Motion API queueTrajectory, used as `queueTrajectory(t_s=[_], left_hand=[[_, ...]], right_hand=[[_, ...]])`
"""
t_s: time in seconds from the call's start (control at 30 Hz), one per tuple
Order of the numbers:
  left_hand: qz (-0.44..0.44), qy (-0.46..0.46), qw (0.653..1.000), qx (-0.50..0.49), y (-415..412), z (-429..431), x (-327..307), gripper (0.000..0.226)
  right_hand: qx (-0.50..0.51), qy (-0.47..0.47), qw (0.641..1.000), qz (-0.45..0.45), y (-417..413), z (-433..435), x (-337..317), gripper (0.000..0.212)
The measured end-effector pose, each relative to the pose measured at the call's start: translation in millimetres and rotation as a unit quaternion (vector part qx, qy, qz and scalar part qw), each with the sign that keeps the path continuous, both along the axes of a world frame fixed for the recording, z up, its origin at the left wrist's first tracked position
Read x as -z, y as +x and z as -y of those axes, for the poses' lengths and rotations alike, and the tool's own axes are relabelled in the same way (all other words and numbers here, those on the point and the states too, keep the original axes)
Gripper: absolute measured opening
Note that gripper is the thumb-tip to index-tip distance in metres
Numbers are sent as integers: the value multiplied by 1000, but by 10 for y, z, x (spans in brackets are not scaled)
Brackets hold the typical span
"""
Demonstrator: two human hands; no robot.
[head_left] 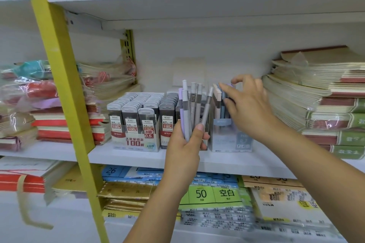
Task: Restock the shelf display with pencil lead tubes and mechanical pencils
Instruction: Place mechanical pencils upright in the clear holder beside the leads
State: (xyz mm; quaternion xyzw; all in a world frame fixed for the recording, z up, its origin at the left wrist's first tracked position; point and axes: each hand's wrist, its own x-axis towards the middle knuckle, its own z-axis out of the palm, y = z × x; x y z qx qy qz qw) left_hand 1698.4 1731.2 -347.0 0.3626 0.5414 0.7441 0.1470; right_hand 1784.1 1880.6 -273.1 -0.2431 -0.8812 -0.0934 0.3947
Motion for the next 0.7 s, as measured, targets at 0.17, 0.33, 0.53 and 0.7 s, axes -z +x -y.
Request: queueTrajectory(t_s=[0.17,0.33,0.53,0.7], left_hand=[[0,7,1000,23,6,30,-20,9],[-4,2,998,59,55,37,-42,10],[19,15,999,47,26,51,-65,9],[7,12,999,42,-1,24,-30,8]], right_hand=[[-184,-168,951,-183,123,286,53,39],[-315,-409,832,-204,114,497,4,38],[-317,-341,813,-351,350,325,-264,32],[-253,-212,916,-226,424,166,-252,34]])
